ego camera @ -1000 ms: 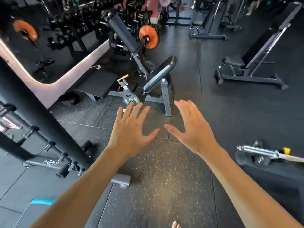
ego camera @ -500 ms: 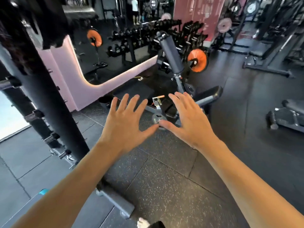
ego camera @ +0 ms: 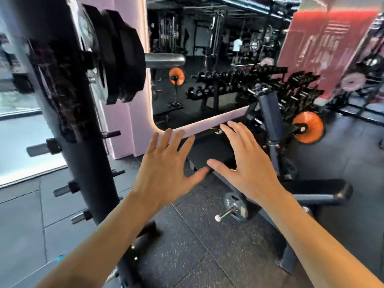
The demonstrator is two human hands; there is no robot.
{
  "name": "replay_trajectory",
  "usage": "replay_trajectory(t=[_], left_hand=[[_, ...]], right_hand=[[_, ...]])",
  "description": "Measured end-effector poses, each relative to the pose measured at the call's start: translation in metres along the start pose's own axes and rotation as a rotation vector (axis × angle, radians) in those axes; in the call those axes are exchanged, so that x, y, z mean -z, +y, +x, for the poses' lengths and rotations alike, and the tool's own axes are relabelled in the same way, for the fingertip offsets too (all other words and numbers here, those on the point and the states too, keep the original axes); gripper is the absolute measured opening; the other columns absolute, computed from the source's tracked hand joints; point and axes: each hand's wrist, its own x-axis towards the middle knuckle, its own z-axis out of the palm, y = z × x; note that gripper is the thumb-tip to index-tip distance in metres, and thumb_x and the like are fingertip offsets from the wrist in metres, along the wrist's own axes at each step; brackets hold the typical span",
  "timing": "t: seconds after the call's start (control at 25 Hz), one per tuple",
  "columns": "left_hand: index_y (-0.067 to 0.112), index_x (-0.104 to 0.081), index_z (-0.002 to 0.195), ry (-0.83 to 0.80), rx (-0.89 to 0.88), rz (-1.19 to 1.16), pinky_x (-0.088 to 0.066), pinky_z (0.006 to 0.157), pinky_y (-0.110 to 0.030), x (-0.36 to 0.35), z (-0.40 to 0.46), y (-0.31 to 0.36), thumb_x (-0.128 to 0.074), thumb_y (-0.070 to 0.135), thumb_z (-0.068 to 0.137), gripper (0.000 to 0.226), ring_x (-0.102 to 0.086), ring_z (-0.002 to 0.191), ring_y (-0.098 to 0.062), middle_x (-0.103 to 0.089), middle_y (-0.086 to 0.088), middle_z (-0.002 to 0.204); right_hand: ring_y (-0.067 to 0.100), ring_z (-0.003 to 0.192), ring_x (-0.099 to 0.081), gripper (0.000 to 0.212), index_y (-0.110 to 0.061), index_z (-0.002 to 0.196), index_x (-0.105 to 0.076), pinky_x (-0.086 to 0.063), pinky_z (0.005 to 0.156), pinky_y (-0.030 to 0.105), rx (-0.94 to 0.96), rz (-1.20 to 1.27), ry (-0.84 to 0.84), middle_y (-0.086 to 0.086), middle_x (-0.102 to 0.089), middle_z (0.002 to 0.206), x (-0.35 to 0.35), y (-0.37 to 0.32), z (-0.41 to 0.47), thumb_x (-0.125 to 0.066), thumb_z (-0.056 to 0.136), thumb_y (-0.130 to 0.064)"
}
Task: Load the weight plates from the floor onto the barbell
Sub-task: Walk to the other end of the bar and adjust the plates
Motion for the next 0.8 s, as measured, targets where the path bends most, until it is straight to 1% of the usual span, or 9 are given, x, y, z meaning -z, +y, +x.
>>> replay_trajectory(t=[0.04, 0.16, 0.32, 0.4, 0.48, 0.56, 0.64, 0.72, 0.8], left_hand=[[0.014, -0.050, 0.146, 0.000, 0.024, 0.018, -0.030, 0.119, -0.056, -0.002, 0.004, -0.007, -0.027, 0.074, 0.091, 0.085, -0.042, 0.141, -0.036, -0.049, -0.010, 0.148], [0.012, -0.053, 0.145, 0.016, 0.099, 0.061, -0.034, 0.116, -0.058, -0.004, 0.016, -0.029, -0.030, 0.071, 0.092, 0.082, -0.046, 0.139, -0.038, -0.053, -0.013, 0.146], [0.012, -0.053, 0.144, 0.053, 0.195, 0.136, -0.040, 0.113, -0.058, 0.002, 0.033, -0.061, -0.035, 0.068, 0.093, 0.078, -0.049, 0.138, -0.038, -0.054, -0.014, 0.146], [0.012, -0.050, 0.146, 0.089, 0.266, 0.162, -0.039, 0.115, -0.054, 0.007, 0.042, -0.076, -0.036, 0.063, 0.094, 0.075, -0.049, 0.139, -0.035, -0.052, -0.012, 0.148], [0.013, -0.045, 0.149, 0.138, 0.359, 0.153, -0.039, 0.117, -0.047, 0.011, 0.055, -0.087, -0.039, 0.058, 0.095, 0.070, -0.047, 0.140, -0.029, -0.048, -0.009, 0.151], [0.011, -0.043, 0.150, 0.204, 0.443, 0.134, -0.041, 0.113, -0.040, 0.013, 0.073, -0.090, -0.045, 0.051, 0.094, 0.068, -0.048, 0.139, -0.026, -0.046, -0.008, 0.152], [0.007, -0.041, 0.151, 0.274, 0.493, 0.162, -0.044, 0.109, -0.036, 0.013, 0.095, -0.089, -0.053, 0.043, 0.095, 0.068, -0.049, 0.138, -0.026, -0.046, -0.010, 0.152], [0.001, -0.038, 0.151, 0.334, 0.551, 0.178, -0.043, 0.110, -0.037, 0.010, 0.121, -0.083, -0.061, 0.031, 0.095, 0.068, -0.048, 0.138, -0.029, -0.046, -0.015, 0.151], [-0.004, -0.038, 0.150, 0.382, 0.618, 0.185, -0.046, 0.110, -0.040, 0.007, 0.148, -0.076, -0.064, 0.012, 0.090, 0.067, -0.050, 0.136, -0.033, -0.047, -0.019, 0.149]], right_hand=[[0.018, 0.149, -0.023, 0.087, -0.014, 0.153, -0.035, -0.033, 0.114, 0.035, 0.023, 0.029, 0.010, 0.002, -0.033, 0.158, -0.009, 0.000, 0.012, -0.039, 0.089, -0.074], [0.019, 0.153, -0.020, 0.089, -0.018, 0.155, -0.031, -0.037, 0.116, 0.044, 0.071, 0.105, -0.014, 0.001, -0.028, 0.162, -0.034, -0.002, 0.049, -0.037, 0.089, -0.077], [0.019, 0.154, -0.015, 0.087, -0.021, 0.157, -0.028, -0.034, 0.118, 0.046, 0.151, 0.162, -0.026, -0.001, -0.023, 0.165, -0.058, -0.011, 0.101, -0.042, 0.090, -0.074], [0.020, 0.154, -0.018, 0.087, -0.021, 0.156, -0.028, -0.033, 0.119, 0.047, 0.223, 0.185, -0.010, 0.000, -0.025, 0.164, -0.064, -0.014, 0.130, -0.041, 0.090, -0.075], [0.022, 0.153, -0.018, 0.088, -0.021, 0.156, -0.027, -0.030, 0.120, 0.047, 0.298, 0.218, 0.009, 0.001, -0.025, 0.163, -0.069, -0.013, 0.160, -0.038, 0.089, -0.077], [0.022, 0.153, -0.019, 0.089, -0.020, 0.156, -0.027, -0.029, 0.121, 0.046, 0.391, 0.243, 0.037, 0.002, -0.026, 0.163, -0.074, -0.008, 0.194, -0.038, 0.089, -0.077], [0.024, 0.151, -0.023, 0.091, -0.017, 0.156, -0.028, -0.031, 0.119, 0.049, 0.502, 0.263, 0.085, 0.005, -0.027, 0.162, -0.077, -0.002, 0.234, -0.038, 0.089, -0.078], [0.029, 0.151, -0.024, 0.094, -0.016, 0.155, -0.028, -0.033, 0.117, 0.054, 0.609, 0.293, 0.107, 0.008, -0.029, 0.161, -0.077, 0.006, 0.275, -0.036, 0.088, -0.081], [0.031, 0.150, -0.026, 0.093, -0.015, 0.155, -0.029, -0.034, 0.115, 0.056, 0.693, 0.330, 0.120, 0.009, -0.031, 0.160, -0.076, 0.012, 0.316, -0.039, 0.088, -0.079]])
